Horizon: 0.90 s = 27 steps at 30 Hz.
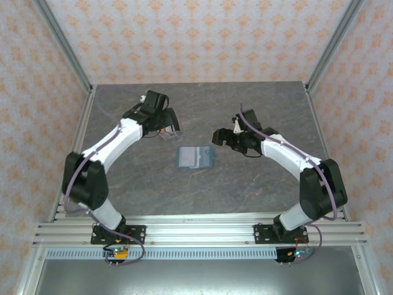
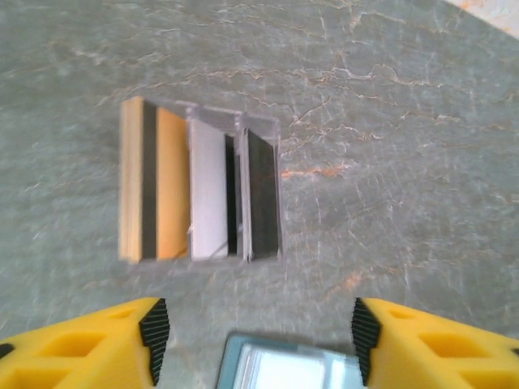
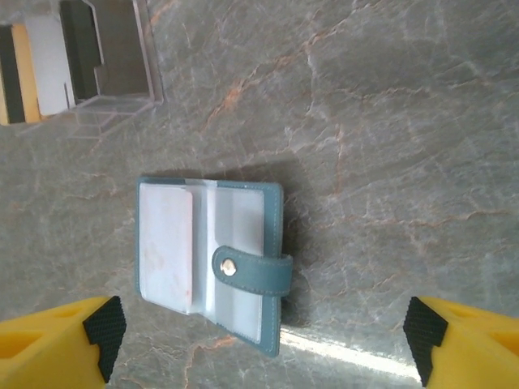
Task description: Take the credit cards out of the card holder
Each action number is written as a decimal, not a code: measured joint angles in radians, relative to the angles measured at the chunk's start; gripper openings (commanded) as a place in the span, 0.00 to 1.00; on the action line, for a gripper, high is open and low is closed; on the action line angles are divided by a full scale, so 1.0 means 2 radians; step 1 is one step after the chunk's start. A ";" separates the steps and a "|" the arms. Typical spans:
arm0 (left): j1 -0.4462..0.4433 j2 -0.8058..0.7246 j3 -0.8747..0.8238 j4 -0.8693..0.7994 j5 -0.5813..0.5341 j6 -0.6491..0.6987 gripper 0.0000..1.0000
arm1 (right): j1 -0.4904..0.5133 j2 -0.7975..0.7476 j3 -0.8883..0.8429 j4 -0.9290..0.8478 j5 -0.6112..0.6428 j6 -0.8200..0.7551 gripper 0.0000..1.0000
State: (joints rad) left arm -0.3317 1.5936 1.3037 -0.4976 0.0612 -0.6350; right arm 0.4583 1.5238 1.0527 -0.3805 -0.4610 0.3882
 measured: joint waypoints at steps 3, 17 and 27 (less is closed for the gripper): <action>0.002 -0.054 -0.050 -0.005 -0.004 -0.002 0.84 | 0.053 0.020 0.036 -0.019 0.027 0.002 0.78; 0.006 -0.181 -0.217 -0.003 -0.021 -0.036 1.00 | 0.163 0.172 0.129 -0.069 0.093 0.052 0.50; 0.006 -0.157 -0.227 0.023 0.044 -0.039 0.94 | 0.163 0.229 0.175 -0.105 0.125 0.057 0.40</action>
State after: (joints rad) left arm -0.3187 1.2797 0.8497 -0.4515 0.1497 -0.7136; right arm 0.7837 1.9827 1.4033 -0.5911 -0.2104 0.5018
